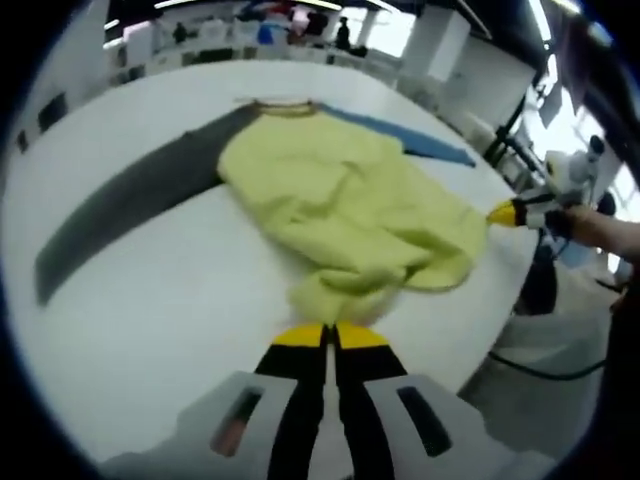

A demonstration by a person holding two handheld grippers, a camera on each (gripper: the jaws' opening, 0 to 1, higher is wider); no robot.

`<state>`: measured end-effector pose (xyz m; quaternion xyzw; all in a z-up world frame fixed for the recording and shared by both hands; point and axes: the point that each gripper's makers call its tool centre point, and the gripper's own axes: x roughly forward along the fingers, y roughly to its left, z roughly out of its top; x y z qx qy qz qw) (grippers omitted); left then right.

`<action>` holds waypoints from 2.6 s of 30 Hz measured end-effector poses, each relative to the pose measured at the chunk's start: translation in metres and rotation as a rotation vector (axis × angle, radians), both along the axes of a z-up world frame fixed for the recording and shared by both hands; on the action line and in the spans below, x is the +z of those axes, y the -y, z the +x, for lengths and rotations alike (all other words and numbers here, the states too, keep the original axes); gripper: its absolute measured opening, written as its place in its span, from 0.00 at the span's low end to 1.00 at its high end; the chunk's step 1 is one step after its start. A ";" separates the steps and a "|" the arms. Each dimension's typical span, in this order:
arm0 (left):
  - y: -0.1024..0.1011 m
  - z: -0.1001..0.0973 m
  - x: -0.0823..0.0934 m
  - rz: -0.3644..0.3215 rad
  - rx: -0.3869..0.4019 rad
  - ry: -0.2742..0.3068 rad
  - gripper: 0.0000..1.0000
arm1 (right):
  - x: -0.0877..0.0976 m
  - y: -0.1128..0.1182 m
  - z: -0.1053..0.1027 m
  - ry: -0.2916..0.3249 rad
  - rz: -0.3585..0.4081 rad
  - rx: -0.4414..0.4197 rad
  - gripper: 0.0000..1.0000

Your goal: Fold the garment on the visible template until the final outline fits inside the template.

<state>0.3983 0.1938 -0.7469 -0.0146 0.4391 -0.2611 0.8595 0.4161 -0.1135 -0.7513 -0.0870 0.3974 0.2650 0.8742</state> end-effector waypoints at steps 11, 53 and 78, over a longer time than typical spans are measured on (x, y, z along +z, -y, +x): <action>-0.007 -0.008 0.021 0.008 0.006 -0.002 0.00 | 0.014 0.003 -0.001 0.028 0.003 -0.006 0.01; -0.009 -0.026 0.066 0.027 -0.051 -0.091 0.00 | 0.033 0.011 -0.029 0.058 0.013 -0.021 0.01; -0.016 0.016 0.079 0.044 -0.112 -0.149 0.00 | 0.061 0.011 0.018 0.122 0.012 0.008 0.01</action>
